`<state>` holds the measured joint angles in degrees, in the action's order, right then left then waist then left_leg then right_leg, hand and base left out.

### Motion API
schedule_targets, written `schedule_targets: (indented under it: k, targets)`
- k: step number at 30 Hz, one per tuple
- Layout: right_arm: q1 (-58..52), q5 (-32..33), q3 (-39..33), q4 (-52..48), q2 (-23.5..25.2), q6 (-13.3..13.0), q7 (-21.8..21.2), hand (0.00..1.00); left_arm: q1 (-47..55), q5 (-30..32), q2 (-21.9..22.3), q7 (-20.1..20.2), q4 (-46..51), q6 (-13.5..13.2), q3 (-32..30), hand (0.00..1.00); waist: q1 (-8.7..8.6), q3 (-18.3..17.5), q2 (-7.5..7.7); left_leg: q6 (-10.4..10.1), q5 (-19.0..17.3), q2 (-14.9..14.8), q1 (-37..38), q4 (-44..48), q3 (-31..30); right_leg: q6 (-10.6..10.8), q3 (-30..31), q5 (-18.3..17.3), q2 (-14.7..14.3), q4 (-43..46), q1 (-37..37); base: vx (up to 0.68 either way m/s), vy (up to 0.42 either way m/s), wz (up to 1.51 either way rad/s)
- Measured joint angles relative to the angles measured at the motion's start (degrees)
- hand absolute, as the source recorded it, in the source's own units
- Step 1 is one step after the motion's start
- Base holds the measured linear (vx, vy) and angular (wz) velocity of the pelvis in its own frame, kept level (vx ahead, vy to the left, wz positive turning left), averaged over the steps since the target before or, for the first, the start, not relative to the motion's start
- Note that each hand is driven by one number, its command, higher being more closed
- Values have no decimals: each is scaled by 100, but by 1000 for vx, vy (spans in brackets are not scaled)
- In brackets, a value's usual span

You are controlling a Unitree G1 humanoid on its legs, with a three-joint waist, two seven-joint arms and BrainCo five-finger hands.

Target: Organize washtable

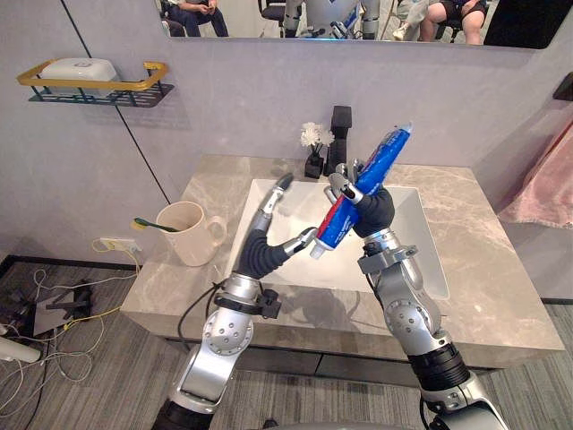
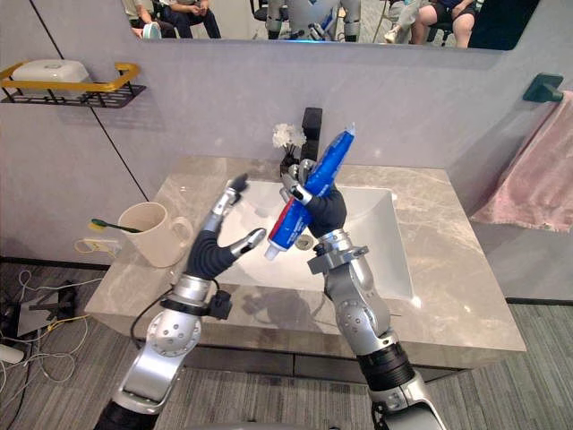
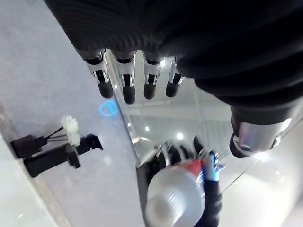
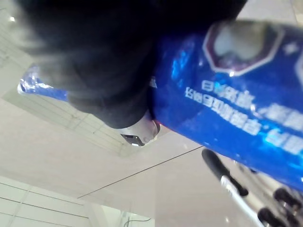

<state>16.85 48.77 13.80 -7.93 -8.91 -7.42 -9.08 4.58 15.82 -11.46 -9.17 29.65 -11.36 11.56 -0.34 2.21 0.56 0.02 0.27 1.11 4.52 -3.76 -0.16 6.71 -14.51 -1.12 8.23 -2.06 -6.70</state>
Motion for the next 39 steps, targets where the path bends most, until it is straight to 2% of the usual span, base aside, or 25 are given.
schedule_targets:
  k: [4,7,9,11,12,14,18,23,28,30,35,39]
  targets:
    - [-95,-58,-166,-37,-78,0,-47,100,289,-10,4,-179,504,-60,-693,0,112,0,-18,-3,11,0,11,-24,-43,0,-81,0,-2,-13,-15,-26,-23,6]
    - [-219,-117,-415,-43,-71,2,-117,100,668,-13,94,-405,745,-108,-1553,0,132,0,-18,-3,11,12,11,-26,-135,1,-164,-4,6,-49,-92,-1,-14,15]
    - [-360,-169,-589,-126,-41,3,-116,100,862,-61,286,-527,741,-115,-2096,0,170,0,-18,-3,11,18,8,-33,-151,1,-209,-4,9,-77,-109,-12,-15,7]
    - [-610,-236,-811,-351,-27,-1,-116,100,1058,-251,577,-679,634,-141,-2787,0,283,0,-18,-4,10,20,-9,-38,-172,1,-239,-4,8,-104,-116,-12,-20,8]
    - [-716,-249,-978,-419,-7,-2,-114,100,1132,-452,777,-788,364,-149,-3281,0,300,0,-18,-7,13,22,-21,-46,-221,3,-275,-14,6,-108,-124,-10,-20,12]
    - [-785,-278,-1134,-431,33,-3,-107,100,1220,-737,959,-909,-116,-143,-3772,0,319,0,-18,-21,23,21,-23,-69,-254,1,-285,-26,3,-108,-126,-13,-19,10]
    - [-865,-367,-1418,-431,86,-10,-80,100,1309,-1521,1158,-976,-1547,-120,-4289,0,440,0,-17,-28,71,17,-16,-154,-300,-2,-355,-41,0,-107,-118,-18,-20,6]
    - [-865,-565,-1462,-432,189,-106,15,100,1467,-2201,1416,-813,-3033,-6,-4406,0,453,-4,8,-29,70,38,-52,-155,-413,4,-480,-86,13,-105,-108,-20,-12,13]
    - [-865,-799,-1429,-433,301,-165,92,100,1526,-2158,1466,-530,-4522,172,-4218,0,448,-4,24,-31,68,49,-106,-154,-465,19,-571,-114,23,-106,-91,1,-11,8]
    - [-864,-923,-1363,-435,298,-265,150,100,1525,-2108,1462,-427,-5247,232,-3966,0,443,-5,51,-30,69,59,-159,-139,-479,22,-586,-115,31,-107,-83,27,-6,5]
    - [-864,-1127,-1181,-441,345,-345,167,100,1442,-1964,1461,-195,-6370,366,-3459,0,444,17,152,-28,67,87,-179,-113,-519,25,-604,-117,56,-106,-91,4,-1,4]
    - [-864,-1311,-989,-441,404,-346,210,100,1418,-1960,1448,-17,-6863,424,-3121,0,453,28,195,-1,43,105,-196,-30,-527,42,-604,-129,80,-62,-98,-18,1,1]
